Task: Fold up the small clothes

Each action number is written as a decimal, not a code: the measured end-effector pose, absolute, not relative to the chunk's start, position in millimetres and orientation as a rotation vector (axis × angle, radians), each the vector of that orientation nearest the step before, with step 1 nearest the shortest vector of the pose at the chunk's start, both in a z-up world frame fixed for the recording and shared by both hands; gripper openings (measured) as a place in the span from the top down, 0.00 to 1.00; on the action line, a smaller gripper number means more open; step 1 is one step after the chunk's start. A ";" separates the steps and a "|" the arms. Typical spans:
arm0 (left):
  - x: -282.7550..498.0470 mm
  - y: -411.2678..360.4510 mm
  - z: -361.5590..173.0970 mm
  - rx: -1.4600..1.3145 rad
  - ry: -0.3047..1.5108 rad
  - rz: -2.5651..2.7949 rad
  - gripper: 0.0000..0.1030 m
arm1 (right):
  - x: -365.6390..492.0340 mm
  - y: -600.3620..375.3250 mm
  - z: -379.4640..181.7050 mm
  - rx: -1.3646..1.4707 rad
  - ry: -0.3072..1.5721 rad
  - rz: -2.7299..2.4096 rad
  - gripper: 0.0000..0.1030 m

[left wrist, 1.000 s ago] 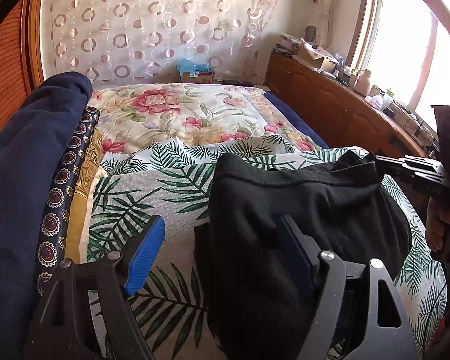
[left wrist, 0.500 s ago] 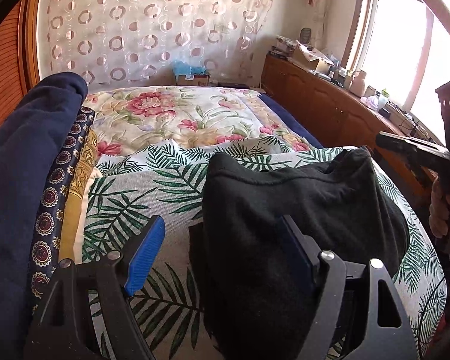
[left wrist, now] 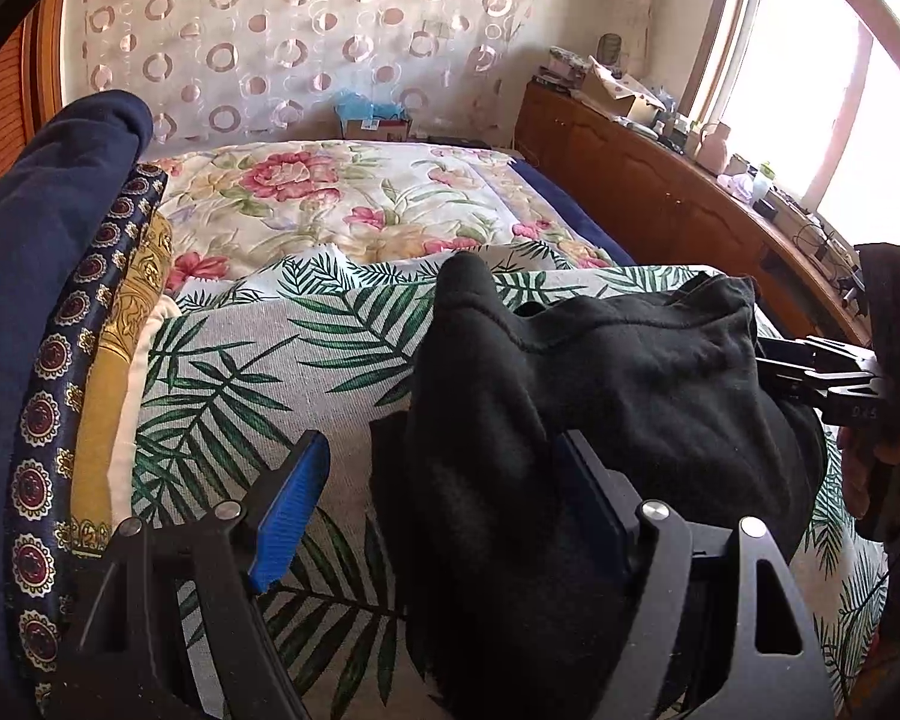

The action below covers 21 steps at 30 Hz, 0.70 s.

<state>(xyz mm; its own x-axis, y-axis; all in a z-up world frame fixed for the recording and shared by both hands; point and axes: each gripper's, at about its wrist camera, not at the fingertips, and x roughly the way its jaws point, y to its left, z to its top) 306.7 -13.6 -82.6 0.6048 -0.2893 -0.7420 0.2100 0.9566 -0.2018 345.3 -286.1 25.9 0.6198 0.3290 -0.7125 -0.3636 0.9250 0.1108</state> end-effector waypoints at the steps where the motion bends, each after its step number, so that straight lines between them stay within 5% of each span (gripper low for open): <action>1: 307.3 -13.4 -83.1 -0.106 0.878 -0.295 0.24 | 347.3 -288.0 25.9 -0.034 0.813 0.401 0.31; 6: 309.6 -10.8 -87.5 -0.145 0.899 -0.312 0.25 | 348.0 -286.0 19.5 0.019 0.828 0.442 0.31; 10: 309.8 -12.6 -88.8 -0.183 0.912 -0.365 0.47 | 345.0 -284.7 14.5 0.004 0.821 0.453 0.31; 12: 308.8 -13.6 -89.5 -0.176 0.909 -0.369 0.51 | 344.8 -283.3 13.0 -0.002 0.820 0.463 0.31; 16: 309.9 -11.8 -89.9 -0.222 0.921 -0.418 0.81 | 339.8 -278.8 11.2 -0.015 0.815 0.510 0.59; 21: 298.6 -18.6 -69.1 -0.200 0.868 -0.427 0.84 | 330.8 -280.1 14.6 -0.036 0.773 0.528 0.77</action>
